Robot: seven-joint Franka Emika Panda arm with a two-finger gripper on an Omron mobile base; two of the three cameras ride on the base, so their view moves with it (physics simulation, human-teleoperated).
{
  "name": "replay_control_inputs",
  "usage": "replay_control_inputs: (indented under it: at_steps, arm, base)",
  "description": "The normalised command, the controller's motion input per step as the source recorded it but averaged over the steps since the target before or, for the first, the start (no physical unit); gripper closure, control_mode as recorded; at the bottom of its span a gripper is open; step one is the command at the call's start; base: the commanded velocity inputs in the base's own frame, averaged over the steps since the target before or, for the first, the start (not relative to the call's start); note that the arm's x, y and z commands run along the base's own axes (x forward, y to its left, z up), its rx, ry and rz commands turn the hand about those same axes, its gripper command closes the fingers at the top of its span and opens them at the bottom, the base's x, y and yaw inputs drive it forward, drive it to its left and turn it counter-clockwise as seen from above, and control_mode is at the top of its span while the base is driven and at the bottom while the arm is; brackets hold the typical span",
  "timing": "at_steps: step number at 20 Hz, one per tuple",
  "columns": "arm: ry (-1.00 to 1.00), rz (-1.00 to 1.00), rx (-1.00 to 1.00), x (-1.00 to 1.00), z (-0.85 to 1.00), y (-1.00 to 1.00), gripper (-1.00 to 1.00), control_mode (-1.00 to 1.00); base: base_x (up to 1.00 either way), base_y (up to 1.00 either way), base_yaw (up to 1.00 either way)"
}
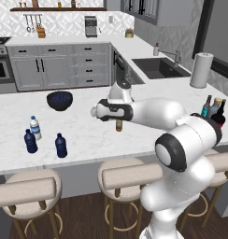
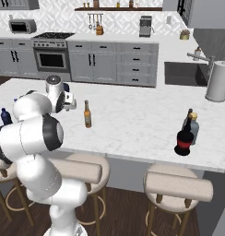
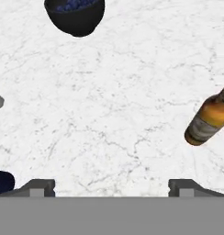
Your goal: Move the plastic bottles in the middle to the plastics group, and the glass bottles in the middle to the glass group.
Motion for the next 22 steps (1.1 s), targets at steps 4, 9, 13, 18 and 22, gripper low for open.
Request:
replay_control_inputs:
  at_steps: [4, 9, 13, 18, 22]
  arm:
    - [0.13, -0.34, 0.00, 0.00, 0.07, -1.00, -1.00, -1.00]
    - [0.12, -0.22, 0.00, 0.01, 0.24, -0.69, -1.00, -1.00]
    - [0.08, 0.00, 0.00, 0.27, -0.04, -0.31, -1.00, -1.00]
    - [0.04, 0.00, -0.02, 0.56, -0.03, -0.07, -1.00, -1.00]
    - [0.01, 0.00, -0.02, 0.30, -0.19, -0.02, -1.00, -1.00]
  base:
    - [0.00, 0.00, 0.00]
    - [0.00, 0.00, 0.00]
    - [0.00, 0.00, 0.00]
    - [0.00, 0.00, 0.00]
    - [0.00, 0.00, 0.00]
